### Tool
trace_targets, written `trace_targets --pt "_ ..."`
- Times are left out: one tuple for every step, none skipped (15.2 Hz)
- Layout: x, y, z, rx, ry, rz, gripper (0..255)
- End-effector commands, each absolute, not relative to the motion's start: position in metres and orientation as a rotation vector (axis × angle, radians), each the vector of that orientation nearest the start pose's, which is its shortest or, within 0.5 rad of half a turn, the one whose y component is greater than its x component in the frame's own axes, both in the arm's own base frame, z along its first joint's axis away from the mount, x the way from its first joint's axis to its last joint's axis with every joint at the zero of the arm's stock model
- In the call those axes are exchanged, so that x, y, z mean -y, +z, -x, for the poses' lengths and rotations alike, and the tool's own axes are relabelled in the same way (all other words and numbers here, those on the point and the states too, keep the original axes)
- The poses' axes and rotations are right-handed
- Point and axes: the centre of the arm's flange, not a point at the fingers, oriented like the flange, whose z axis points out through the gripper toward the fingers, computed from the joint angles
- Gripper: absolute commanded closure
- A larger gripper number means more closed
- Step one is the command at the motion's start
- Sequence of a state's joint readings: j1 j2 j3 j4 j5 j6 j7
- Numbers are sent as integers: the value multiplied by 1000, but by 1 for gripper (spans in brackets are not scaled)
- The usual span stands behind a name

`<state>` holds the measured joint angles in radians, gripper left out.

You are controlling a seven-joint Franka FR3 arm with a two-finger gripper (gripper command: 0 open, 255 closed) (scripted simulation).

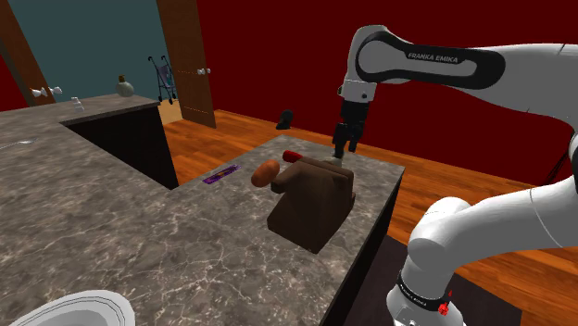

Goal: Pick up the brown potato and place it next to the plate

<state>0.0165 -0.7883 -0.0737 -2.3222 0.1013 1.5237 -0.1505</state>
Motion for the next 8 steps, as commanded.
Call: trace_targets --pt "14 603 -302 178 -4 2982 0" --pt "6 599 -308 96 -12 2969 0" --pt "0 595 -315 14 -19 2954 0" --pt "-7 591 -323 -68 -27 2937 0" --pt "-13 587 -330 -148 -34 2917 0" --pt "-19 583 -338 -228 -41 2896 0" --pt "-24 579 -347 -306 -48 2872 0" --pt "-29 575 -355 -384 -55 2847 0"
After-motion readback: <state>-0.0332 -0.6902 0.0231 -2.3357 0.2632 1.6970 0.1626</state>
